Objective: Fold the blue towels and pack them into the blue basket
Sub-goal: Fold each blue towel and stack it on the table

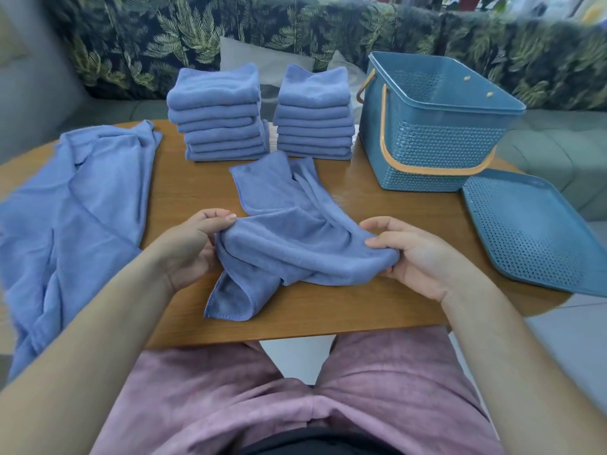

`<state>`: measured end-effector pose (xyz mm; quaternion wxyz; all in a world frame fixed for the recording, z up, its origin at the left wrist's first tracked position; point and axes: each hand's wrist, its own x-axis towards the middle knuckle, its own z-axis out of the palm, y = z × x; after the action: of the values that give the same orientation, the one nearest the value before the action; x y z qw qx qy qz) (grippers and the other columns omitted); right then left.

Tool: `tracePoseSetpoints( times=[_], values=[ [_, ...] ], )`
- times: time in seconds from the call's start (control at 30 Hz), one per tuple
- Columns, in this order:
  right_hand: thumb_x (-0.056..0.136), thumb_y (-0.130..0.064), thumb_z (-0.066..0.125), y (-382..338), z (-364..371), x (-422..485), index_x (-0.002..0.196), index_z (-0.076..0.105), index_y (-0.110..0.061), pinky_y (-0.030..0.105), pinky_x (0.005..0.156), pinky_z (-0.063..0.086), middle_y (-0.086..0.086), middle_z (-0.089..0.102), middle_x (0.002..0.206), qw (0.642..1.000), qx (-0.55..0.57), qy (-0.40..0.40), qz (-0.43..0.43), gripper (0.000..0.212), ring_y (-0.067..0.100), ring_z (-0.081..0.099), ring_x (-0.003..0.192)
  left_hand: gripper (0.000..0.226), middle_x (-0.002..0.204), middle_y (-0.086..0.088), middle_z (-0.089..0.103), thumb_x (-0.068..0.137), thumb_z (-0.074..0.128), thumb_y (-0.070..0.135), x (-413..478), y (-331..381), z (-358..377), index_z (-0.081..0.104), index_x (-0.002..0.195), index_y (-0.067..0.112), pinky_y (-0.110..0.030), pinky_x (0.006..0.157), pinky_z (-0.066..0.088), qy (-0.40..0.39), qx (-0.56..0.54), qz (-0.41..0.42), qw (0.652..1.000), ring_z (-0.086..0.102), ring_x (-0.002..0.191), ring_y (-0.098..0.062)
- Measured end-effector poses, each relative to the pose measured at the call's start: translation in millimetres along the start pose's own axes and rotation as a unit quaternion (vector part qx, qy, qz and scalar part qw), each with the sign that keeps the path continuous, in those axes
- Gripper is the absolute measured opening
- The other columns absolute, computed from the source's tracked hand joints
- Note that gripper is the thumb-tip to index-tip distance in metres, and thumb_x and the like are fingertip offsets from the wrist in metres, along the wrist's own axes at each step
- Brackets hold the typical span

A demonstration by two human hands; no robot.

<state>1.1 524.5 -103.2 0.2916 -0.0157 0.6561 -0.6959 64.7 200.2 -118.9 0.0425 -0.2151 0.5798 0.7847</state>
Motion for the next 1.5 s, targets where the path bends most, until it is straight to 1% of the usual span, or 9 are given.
tracePoseSetpoints(
  times=[0.13, 0.3, 0.43, 0.5, 0.8, 0.97, 1.13, 1.33, 1.5],
  values=[
    [0.080, 0.001, 0.055, -1, 1, -2, 0.103, 0.079, -0.018, 0.035, 0.070, 0.043, 0.016, 0.068, 0.109, 0.999, -0.037, -0.033, 0.017, 0.039, 0.029, 0.055, 0.091, 0.026, 0.100, -0.006, 0.074, 0.092, 0.054, 0.004, -10, 6, 7, 0.064, 0.113, 0.016, -0.028, 0.064, 0.056, -0.054, -0.043, -0.047, 0.997, 0.071, 0.077, -0.015],
    [0.086, 0.008, 0.042, -4, 4, -6, 0.095, 0.080, -0.012, 0.028, 0.067, 0.053, 0.015, 0.075, 0.104, 0.997, -0.063, -0.026, 0.021, 0.045, 0.022, 0.065, 0.085, 0.062, 0.134, -0.014, 0.064, 0.075, 0.062, -0.001, -13, 9, 8, 0.059, 0.136, 0.010, -0.039, 0.105, 0.046, -0.128, -0.087, -0.092, 0.984, 0.061, 0.124, -0.028],
    [0.091, 0.006, 0.047, -6, 2, -4, 0.106, 0.076, -0.006, 0.034, 0.087, 0.054, 0.016, 0.075, 0.111, 0.999, -0.022, 0.004, -0.029, 0.035, 0.024, 0.071, 0.104, 0.025, 0.098, -0.006, 0.071, 0.081, 0.058, -0.007, -17, 7, 18, 0.068, 0.090, 0.014, -0.030, 0.085, 0.052, -0.111, -0.086, -0.067, 0.988, 0.068, 0.089, -0.019],
    [0.093, 0.005, 0.050, -6, 0, -1, 0.109, 0.075, -0.005, 0.034, 0.094, 0.051, 0.016, 0.075, 0.112, 0.997, 0.004, 0.040, -0.070, 0.030, 0.024, 0.069, 0.108, 0.031, 0.077, 0.000, 0.063, 0.082, 0.060, -0.009, -16, 5, 21, 0.057, 0.071, 0.021, -0.026, 0.075, 0.049, -0.039, -0.058, -0.002, 0.998, 0.063, 0.076, -0.016],
    [0.093, -0.003, 0.064, -3, -7, 5, 0.107, 0.077, -0.014, 0.030, 0.108, 0.043, 0.003, 0.076, 0.113, 0.970, -0.036, 0.136, -0.200, 0.022, 0.014, 0.065, 0.113, 0.016, 0.078, 0.004, 0.071, 0.083, 0.071, 0.005, -14, 14, 18, 0.066, 0.092, 0.018, -0.020, 0.074, 0.054, 0.039, -0.135, 0.106, 0.984, 0.069, 0.074, -0.008],
    [0.097, -0.003, 0.062, 2, -7, 7, 0.110, 0.076, -0.013, 0.033, 0.098, 0.047, 0.012, 0.074, 0.105, 0.971, -0.035, 0.134, -0.194, 0.022, 0.020, 0.064, 0.101, 0.014, 0.086, 0.003, 0.071, 0.094, 0.065, 0.010, -15, 11, 20, 0.069, 0.105, 0.017, -0.017, 0.067, 0.055, 0.046, -0.085, 0.123, 0.988, 0.067, 0.077, -0.007],
    [0.098, -0.005, 0.060, 1, -5, 6, 0.107, 0.077, -0.016, 0.033, 0.090, 0.049, 0.004, 0.077, 0.098, 0.969, -0.035, 0.148, -0.195, 0.022, 0.016, 0.066, 0.093, 0.024, 0.105, -0.001, 0.076, 0.097, 0.061, 0.013, -15, 15, 17, 0.069, 0.118, 0.020, -0.022, 0.082, 0.057, 0.021, -0.154, 0.084, 0.984, 0.072, 0.096, -0.009],
    [0.101, -0.013, 0.058, -7, 1, 1, 0.111, 0.074, -0.014, 0.027, 0.071, 0.058, 0.008, 0.075, 0.093, 0.972, -0.023, 0.153, -0.177, 0.019, 0.018, 0.067, 0.082, 0.020, 0.105, -0.003, 0.074, 0.095, 0.062, 0.004, -25, 23, 21, 0.074, 0.109, 0.012, -0.021, 0.089, 0.053, 0.063, -0.108, 0.160, 0.979, 0.068, 0.104, -0.012],
    [0.102, -0.016, 0.057, -47, 6, -2, 0.110, 0.073, -0.015, 0.035, 0.078, 0.057, 0.008, 0.074, 0.095, 0.965, -0.013, 0.143, -0.217, 0.018, 0.020, 0.068, 0.085, 0.020, 0.112, -0.005, 0.075, 0.092, 0.064, 0.005, -28, 67, 16, 0.075, 0.108, 0.013, -0.022, 0.093, 0.053, 0.057, -0.117, 0.205, 0.970, 0.069, 0.109, -0.012]
  ],
)
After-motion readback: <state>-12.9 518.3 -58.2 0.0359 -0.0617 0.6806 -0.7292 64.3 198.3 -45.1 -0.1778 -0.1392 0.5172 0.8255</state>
